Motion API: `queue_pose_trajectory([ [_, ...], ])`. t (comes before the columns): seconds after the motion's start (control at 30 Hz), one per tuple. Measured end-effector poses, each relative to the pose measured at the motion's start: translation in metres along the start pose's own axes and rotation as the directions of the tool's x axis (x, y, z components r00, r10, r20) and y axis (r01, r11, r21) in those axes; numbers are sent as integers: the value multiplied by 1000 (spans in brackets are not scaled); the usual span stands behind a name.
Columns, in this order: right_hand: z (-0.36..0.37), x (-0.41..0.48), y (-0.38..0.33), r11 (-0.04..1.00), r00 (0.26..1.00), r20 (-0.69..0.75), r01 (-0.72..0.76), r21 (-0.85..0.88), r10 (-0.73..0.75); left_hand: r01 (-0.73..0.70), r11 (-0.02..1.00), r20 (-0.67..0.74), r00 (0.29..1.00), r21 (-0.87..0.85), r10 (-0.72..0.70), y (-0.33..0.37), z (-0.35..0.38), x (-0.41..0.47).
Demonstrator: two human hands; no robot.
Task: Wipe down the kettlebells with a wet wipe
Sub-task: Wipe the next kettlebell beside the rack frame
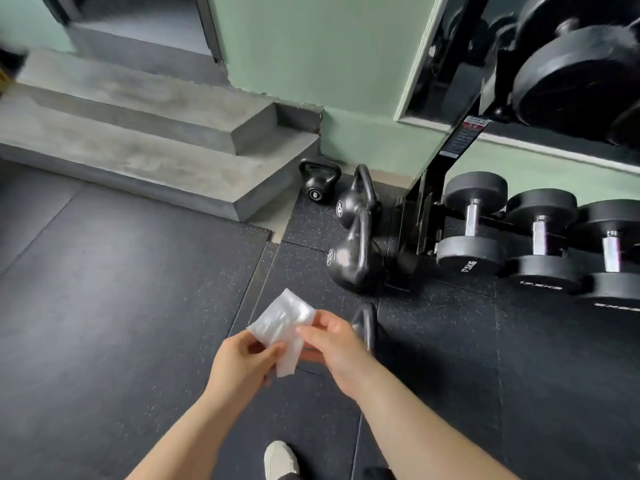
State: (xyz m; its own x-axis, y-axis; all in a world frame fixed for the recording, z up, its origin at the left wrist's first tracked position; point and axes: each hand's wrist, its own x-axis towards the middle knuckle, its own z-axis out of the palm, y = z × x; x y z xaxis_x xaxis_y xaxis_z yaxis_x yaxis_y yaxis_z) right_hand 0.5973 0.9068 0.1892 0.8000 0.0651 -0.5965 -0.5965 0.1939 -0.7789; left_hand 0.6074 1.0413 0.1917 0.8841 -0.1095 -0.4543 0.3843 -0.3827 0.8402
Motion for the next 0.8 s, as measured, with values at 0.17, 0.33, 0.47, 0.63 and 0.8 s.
queue_pose_trajectory([
  [0.17, -1, 28, -6, 999, 979, -205, -21, -27, 15, 43, 997, 57, 997, 69, -47, 0, -14, 36],
  [0.33, -59, 73, -9, 989, 876, -460, -138, 43, 142, 43, 976, 108, 992, 215, -67, 5, 4, 100],
  [0.47, -113, 127, -12, 967, 746, -616, -188, 171, 254, -29, 947, 174, 984, 321, -29, 23, 14, 172],
  [0.63, -157, 182, -48, 964, 639, -722, -193, 182, 265, -63, 889, 250, 966, 454, -59, 59, 17, 263],
  [0.8, -193, 225, -64, 963, 495, -830, -201, 179, 258, -121, 798, 258, 965, 590, -44, 79, 32, 347],
])
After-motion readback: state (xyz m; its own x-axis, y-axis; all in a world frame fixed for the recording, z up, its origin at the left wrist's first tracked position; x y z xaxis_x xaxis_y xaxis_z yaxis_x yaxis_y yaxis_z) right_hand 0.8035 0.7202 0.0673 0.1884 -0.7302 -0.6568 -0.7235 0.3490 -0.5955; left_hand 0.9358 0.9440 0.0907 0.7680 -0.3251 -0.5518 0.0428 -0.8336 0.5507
